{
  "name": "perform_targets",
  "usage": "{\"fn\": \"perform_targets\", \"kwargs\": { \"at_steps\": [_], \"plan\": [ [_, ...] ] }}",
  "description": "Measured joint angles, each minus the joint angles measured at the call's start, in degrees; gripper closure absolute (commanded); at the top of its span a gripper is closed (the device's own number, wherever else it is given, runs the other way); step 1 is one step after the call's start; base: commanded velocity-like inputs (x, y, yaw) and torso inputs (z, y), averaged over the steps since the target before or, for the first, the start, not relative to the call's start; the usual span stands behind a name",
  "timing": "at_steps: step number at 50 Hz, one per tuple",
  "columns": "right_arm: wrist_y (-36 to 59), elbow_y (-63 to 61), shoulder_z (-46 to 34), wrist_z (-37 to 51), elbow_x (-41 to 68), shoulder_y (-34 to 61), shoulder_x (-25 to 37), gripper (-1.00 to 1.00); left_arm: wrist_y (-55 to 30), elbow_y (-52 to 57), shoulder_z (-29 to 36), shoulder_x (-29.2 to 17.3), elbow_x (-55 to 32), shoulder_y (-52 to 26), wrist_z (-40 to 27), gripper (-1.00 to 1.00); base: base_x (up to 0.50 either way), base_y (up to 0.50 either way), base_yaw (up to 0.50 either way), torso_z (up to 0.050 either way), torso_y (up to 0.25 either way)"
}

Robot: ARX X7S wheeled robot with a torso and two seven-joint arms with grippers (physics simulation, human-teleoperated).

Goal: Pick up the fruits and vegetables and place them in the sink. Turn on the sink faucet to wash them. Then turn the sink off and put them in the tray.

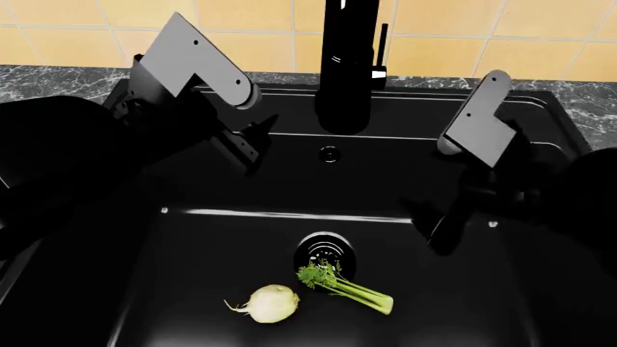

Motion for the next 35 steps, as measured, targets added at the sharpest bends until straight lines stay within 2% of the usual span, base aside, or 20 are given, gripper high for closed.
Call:
{"fn": "perform_targets", "kwargs": {
  "at_steps": [35],
  "plan": [
    [-3.0, 5.5, -11.6, -6.3, -4.6, -1.0, -4.8, -1.00, 0.2, -0.1, 0.3, 0.0, 0.2, 0.1, -0.2, -1.00, 0.00, 0.00, 0.00, 0.000, 0.000]
  ]
}}
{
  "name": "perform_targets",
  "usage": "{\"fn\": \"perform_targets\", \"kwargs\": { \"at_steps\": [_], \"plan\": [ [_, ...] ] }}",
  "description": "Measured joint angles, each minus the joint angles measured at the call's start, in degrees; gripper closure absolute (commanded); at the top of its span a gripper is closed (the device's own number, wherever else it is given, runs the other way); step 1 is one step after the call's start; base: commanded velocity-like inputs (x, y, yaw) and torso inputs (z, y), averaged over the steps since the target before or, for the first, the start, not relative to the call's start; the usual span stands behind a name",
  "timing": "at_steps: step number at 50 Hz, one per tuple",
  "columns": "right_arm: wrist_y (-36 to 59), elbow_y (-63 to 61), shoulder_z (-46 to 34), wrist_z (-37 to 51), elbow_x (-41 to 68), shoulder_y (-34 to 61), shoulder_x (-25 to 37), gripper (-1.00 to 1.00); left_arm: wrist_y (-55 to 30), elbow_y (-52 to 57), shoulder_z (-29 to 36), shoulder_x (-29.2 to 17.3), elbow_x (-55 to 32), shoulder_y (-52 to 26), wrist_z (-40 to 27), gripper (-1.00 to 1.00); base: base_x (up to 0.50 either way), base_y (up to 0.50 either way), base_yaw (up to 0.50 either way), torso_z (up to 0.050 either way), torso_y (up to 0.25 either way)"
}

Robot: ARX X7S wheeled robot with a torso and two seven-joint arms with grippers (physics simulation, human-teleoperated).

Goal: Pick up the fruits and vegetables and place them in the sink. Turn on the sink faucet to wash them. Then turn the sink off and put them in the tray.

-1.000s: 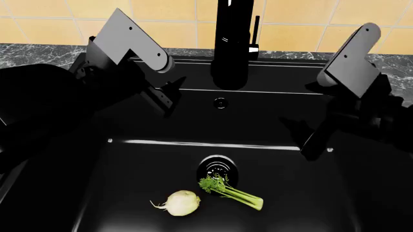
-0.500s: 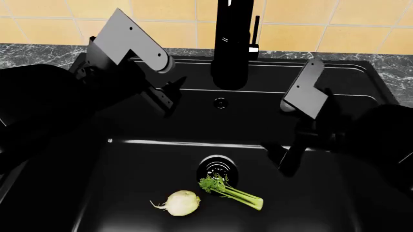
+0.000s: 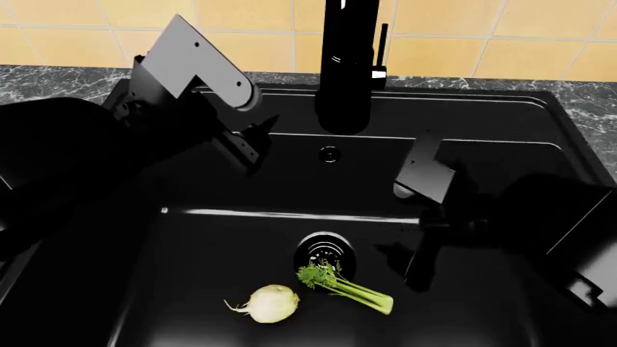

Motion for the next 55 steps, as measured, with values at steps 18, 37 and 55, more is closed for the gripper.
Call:
{"fn": "perform_targets", "kwargs": {
  "at_steps": [18, 37, 55],
  "plan": [
    [-2.4, 5.2, -4.6, -1.8, -3.2, -0.1, -2.9, -1.00, 0.1, 0.1, 0.3, 0.0, 0.0, 0.1, 0.0, -1.00, 0.00, 0.00, 0.00, 0.000, 0.000],
    [-4.5, 9.0, -9.1, -4.9, -4.7, -0.9, -5.6, -1.00, 0.2, 0.2, 0.4, -0.1, 0.0, 0.1, 0.1, -1.00, 0.00, 0.00, 0.00, 0.000, 0.000],
    [-6.1, 12.7, -12.4, -6.2, -6.9, -1.0, -8.0, -1.00, 0.7, 0.8, 1.1, -0.2, 0.8, 0.3, 0.4, -1.00, 0.00, 0.00, 0.00, 0.000, 0.000]
  ]
}}
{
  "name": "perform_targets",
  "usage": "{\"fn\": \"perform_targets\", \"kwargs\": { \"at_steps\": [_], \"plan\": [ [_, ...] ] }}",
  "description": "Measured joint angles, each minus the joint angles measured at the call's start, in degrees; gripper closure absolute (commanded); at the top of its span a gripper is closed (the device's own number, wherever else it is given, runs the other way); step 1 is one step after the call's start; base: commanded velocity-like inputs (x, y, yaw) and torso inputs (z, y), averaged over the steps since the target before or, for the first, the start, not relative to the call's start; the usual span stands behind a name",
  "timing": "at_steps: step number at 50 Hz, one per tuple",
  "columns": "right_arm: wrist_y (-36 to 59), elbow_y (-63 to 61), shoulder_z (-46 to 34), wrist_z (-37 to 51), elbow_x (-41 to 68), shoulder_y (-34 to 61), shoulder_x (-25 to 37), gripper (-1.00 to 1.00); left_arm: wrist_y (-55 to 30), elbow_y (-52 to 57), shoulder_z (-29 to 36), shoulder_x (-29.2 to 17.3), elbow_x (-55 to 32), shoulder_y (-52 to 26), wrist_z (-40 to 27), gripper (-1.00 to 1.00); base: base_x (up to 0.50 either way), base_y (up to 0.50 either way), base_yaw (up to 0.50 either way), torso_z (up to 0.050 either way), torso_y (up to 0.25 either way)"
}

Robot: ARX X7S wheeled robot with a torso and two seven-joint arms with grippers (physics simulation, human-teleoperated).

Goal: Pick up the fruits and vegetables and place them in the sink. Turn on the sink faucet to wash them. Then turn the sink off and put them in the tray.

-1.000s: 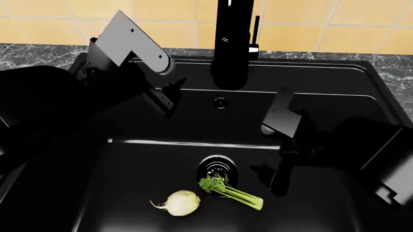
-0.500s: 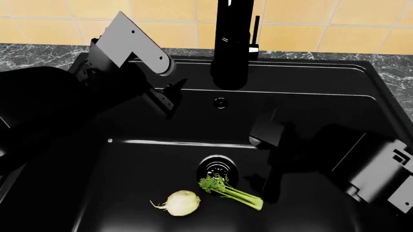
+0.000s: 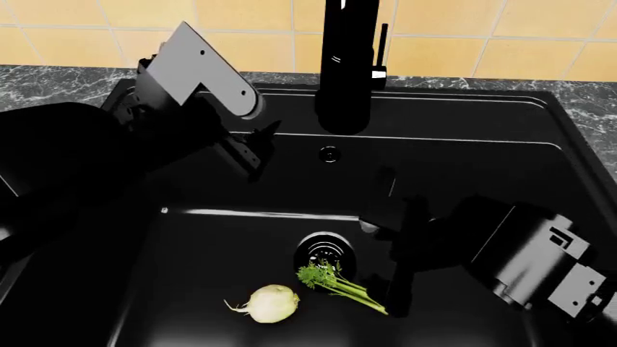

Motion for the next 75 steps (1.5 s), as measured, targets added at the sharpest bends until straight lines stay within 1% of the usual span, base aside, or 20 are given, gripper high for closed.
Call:
{"fn": "perform_targets", "kwargs": {
  "at_steps": [22, 32, 45, 62, 63, 70, 75],
  "plan": [
    [-4.6, 5.7, -1.5, 2.3, -4.3, 0.0, -2.7, -1.00, 0.4, 0.2, -0.1, -0.2, 0.0, 0.1, -0.1, -1.00, 0.00, 0.00, 0.00, 0.000, 0.000],
    [-9.8, 14.0, -7.6, -4.0, -7.9, 1.3, -7.0, -1.00, 0.5, 0.1, 0.1, -0.1, 0.2, 0.0, 0.1, -1.00, 0.00, 0.00, 0.00, 0.000, 0.000],
    [-12.9, 21.0, -13.2, -10.0, -10.5, 2.3, -10.9, -1.00, 0.5, 0.0, 0.3, 0.0, 0.2, 0.1, 0.1, -1.00, 0.00, 0.00, 0.00, 0.000, 0.000],
    [-18.0, 39.7, -18.2, -16.5, -12.7, 2.1, -19.2, -1.00, 0.3, 0.3, 0.3, -0.2, -0.1, 0.1, -0.1, -1.00, 0.00, 0.00, 0.00, 0.000, 0.000],
    [-18.3, 40.6, -18.4, -16.9, -12.7, 2.3, -19.6, 1.00, 0.3, 0.3, 0.3, -0.2, -0.1, 0.1, -0.2, -1.00, 0.00, 0.00, 0.00, 0.000, 0.000],
    [-20.6, 45.7, -18.8, -17.2, -14.3, 2.7, -22.0, 1.00, 0.2, 0.3, 0.3, -0.2, -0.2, 0.1, -0.2, -1.00, 0.00, 0.00, 0.00, 0.000, -0.002],
    [-20.3, 46.2, -18.7, -16.7, -14.4, 2.8, -22.3, 1.00, 0.1, 0.3, 0.3, -0.2, -0.2, 0.0, -0.2, -1.00, 0.00, 0.00, 0.00, 0.000, 0.000]
  ]
}}
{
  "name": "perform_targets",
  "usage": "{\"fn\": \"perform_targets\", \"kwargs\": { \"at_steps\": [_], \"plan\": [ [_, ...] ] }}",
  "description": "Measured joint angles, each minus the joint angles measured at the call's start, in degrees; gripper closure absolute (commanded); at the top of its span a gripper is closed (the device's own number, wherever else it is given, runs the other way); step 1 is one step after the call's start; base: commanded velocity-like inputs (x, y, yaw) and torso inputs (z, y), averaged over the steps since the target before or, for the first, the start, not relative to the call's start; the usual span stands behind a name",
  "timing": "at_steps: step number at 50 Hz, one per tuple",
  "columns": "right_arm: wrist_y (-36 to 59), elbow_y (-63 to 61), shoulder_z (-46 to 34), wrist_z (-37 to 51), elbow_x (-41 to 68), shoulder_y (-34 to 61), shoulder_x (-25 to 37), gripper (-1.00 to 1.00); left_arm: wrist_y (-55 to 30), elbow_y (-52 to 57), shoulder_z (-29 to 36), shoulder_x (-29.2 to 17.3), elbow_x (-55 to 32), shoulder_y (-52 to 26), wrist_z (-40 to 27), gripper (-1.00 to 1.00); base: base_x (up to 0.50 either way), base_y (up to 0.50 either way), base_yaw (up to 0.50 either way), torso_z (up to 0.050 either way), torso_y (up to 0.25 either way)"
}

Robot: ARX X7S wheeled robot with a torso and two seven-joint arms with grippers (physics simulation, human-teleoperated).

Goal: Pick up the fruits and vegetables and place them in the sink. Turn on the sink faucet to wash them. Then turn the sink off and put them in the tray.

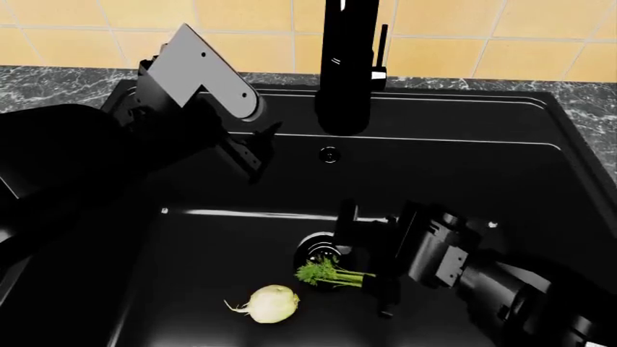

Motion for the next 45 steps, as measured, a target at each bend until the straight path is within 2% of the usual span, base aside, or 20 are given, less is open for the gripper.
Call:
{"fn": "perform_targets", "kwargs": {
  "at_steps": [7, 17, 34, 45],
  "plan": [
    [4.0, -4.4, 0.7, 1.9, 0.9, -0.5, 2.0, 1.00, -0.1, 0.0, 0.0, 0.0, -0.1, -0.1, 0.0, -1.00, 0.00, 0.00, 0.00, 0.000, -0.001],
    [13.9, -17.6, 3.8, 7.8, 3.1, -1.9, 9.3, 1.00, -0.6, -0.1, 0.4, 0.0, 0.0, -0.7, 0.5, -1.00, 0.00, 0.00, 0.00, 0.000, 0.000],
    [26.5, -39.5, 15.0, 20.6, 8.6, -6.3, 20.8, 1.00, -3.6, 0.4, 4.1, -0.5, 1.7, -4.0, 4.0, -1.00, 0.00, 0.00, 0.00, 0.000, 0.000],
    [32.4, -48.3, 20.9, 26.9, 11.7, -9.2, 25.1, 1.00, -6.5, 0.7, 6.9, -1.1, 2.9, -7.0, 6.8, -1.00, 0.00, 0.00, 0.00, 0.000, 0.000]
  ]
}}
